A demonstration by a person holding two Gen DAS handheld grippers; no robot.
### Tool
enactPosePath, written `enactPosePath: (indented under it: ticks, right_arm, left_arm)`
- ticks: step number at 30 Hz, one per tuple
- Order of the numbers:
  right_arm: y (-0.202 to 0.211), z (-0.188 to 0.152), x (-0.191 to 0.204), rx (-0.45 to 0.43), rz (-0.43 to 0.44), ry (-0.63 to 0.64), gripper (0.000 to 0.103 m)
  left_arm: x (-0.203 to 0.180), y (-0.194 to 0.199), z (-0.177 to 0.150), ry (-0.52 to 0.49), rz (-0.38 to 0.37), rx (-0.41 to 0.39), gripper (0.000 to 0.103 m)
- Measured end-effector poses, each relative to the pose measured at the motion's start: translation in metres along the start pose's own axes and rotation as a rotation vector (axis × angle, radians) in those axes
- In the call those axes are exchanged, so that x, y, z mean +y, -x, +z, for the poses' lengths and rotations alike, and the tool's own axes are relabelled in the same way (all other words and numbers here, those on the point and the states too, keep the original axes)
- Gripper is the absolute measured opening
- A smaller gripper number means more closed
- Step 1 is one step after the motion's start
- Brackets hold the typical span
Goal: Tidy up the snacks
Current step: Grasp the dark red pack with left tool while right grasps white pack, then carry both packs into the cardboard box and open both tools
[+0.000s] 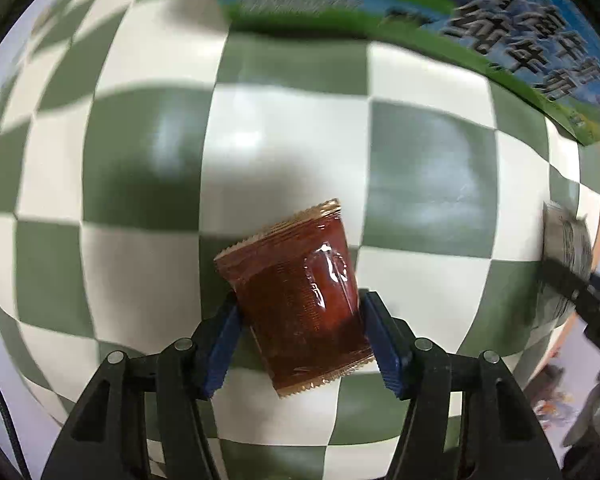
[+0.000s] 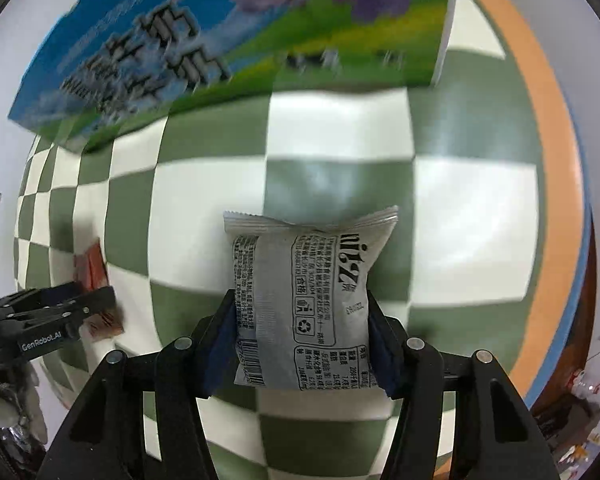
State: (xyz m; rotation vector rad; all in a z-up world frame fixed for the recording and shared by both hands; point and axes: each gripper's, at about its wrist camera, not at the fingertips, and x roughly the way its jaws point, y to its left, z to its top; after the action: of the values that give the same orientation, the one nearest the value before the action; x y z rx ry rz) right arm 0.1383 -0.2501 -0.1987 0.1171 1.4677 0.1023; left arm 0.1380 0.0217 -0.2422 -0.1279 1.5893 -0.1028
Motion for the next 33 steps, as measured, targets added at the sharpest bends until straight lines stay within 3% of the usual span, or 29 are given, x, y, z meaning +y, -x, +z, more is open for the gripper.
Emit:
enactPosePath:
  ticks: [3, 6, 8, 13, 17, 23, 29, 33]
  right_arm:
    - [-0.008, -0.001, 0.0, 0.003, -0.003, -0.018, 0.063]
    - [-0.013, -0.006, 0.001, 0.01, -0.013, -0.011, 0.065]
    - [-0.018, -0.009, 0.008, -0.003, -0.035, 0.02, 0.061]
    - [-0.008, -0.019, 0.013, -0.046, -0.021, 0.035, 0.053]
    - [0.007, -0.016, 0.018, -0.069, 0.028, 0.017, 0.052]
    - [0.054, -0.011, 0.03, -0.14, 0.119, 0.004, 0.051]
    - [0.126, 0.027, 0.043, -0.291, 0.198, 0.022, 0.051]
    - [0.163, 0.065, 0.038, -0.376, 0.191, 0.03, 0.051]
  left_arm:
    - [0.014, -0.006, 0.004, 0.123, -0.082, 0.015, 0.061]
    - [0.021, -0.005, 0.004, 0.193, -0.104, 0.002, 0.06]
    - [0.014, -0.002, 0.001, 0.161, -0.054, -0.024, 0.053]
    - [-0.014, 0.016, -0.015, 0.038, 0.009, -0.068, 0.052]
    - [-0.04, 0.044, -0.02, -0.036, 0.0, -0.104, 0.052]
    - [-0.082, 0.114, -0.017, -0.114, -0.096, -0.212, 0.052]
    - [-0.071, 0.193, 0.035, -0.143, -0.185, -0.305, 0.052]
    - [-0.073, 0.213, 0.091, -0.142, -0.182, -0.339, 0.052]
